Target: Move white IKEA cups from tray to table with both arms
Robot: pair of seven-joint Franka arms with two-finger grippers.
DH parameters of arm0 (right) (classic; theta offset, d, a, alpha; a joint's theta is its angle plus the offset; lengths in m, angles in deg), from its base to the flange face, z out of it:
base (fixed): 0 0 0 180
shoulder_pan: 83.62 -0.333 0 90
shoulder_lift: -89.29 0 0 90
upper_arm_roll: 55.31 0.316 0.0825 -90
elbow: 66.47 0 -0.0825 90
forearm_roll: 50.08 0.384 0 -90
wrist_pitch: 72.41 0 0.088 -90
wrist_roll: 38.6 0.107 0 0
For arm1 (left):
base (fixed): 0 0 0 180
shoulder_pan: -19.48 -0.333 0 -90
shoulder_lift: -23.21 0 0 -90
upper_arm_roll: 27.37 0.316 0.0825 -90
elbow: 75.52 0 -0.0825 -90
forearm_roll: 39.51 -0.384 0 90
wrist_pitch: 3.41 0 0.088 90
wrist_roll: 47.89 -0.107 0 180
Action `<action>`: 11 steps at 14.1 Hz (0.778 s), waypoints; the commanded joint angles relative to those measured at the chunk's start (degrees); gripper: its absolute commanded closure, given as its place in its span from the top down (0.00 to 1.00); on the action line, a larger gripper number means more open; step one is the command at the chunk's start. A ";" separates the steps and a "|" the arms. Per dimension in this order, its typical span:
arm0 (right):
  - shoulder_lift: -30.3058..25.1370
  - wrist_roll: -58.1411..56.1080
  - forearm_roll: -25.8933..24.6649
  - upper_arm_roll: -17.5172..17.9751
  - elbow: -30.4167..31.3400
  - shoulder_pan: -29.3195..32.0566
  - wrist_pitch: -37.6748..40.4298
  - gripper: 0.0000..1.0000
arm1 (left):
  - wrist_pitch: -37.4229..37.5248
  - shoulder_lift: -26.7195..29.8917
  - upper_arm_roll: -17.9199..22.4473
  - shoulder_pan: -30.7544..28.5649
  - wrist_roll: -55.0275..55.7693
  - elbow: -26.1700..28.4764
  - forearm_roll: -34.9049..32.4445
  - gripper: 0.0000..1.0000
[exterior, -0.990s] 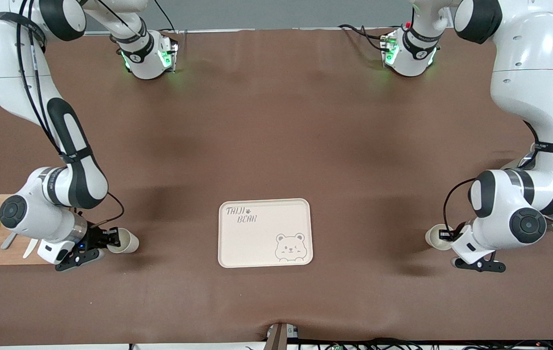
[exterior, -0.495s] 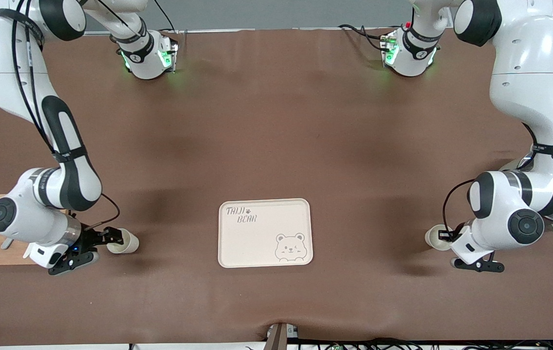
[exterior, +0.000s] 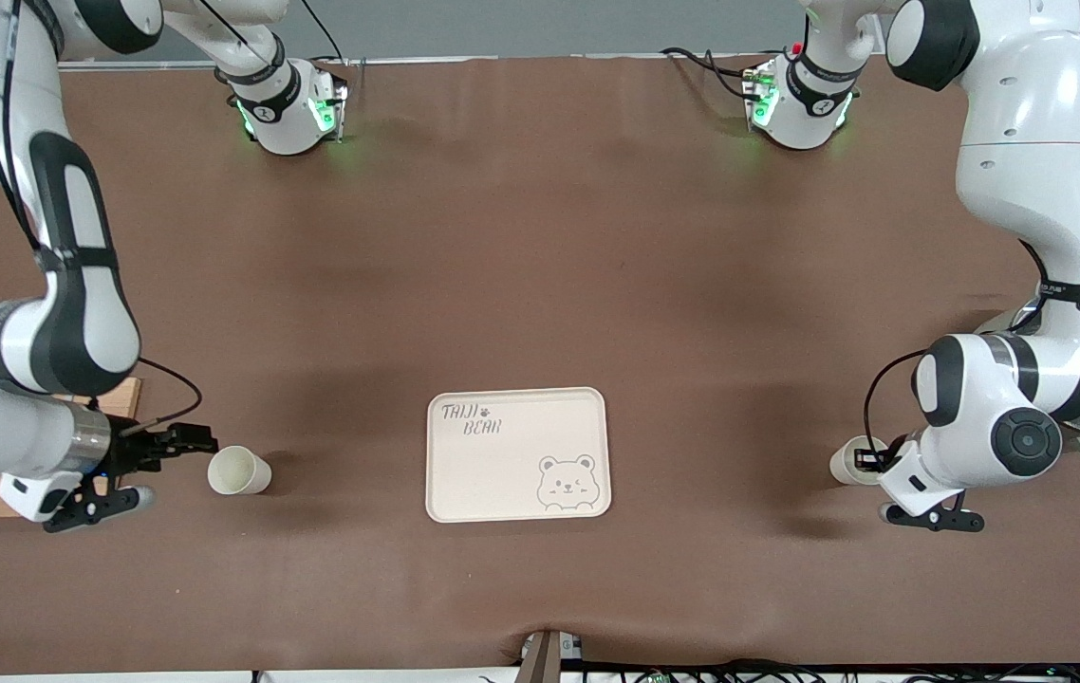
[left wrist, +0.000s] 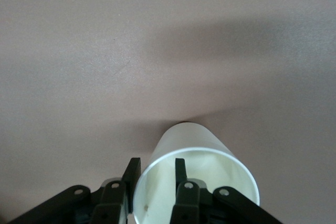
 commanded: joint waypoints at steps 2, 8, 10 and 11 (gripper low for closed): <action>-12.30 2.35 0.17 -0.37 1.76 -0.37 12.70 1.00 | 0.02 1.30 -0.46 -0.34 -0.32 0.05 0.59 0.75; -32.42 4.89 -4.64 -0.81 2.37 0.95 26.52 1.00 | 5.20 5.69 -0.63 -0.61 -0.67 -0.04 0.58 1.00; -36.31 6.82 -5.63 -0.81 2.55 2.00 29.24 1.00 | 7.22 8.15 -0.81 -0.34 -0.06 0.05 0.67 1.00; -37.02 7.35 -5.97 -0.73 2.38 2.27 29.78 1.00 | 9.58 9.64 -0.81 0.01 0.21 0.05 0.76 1.00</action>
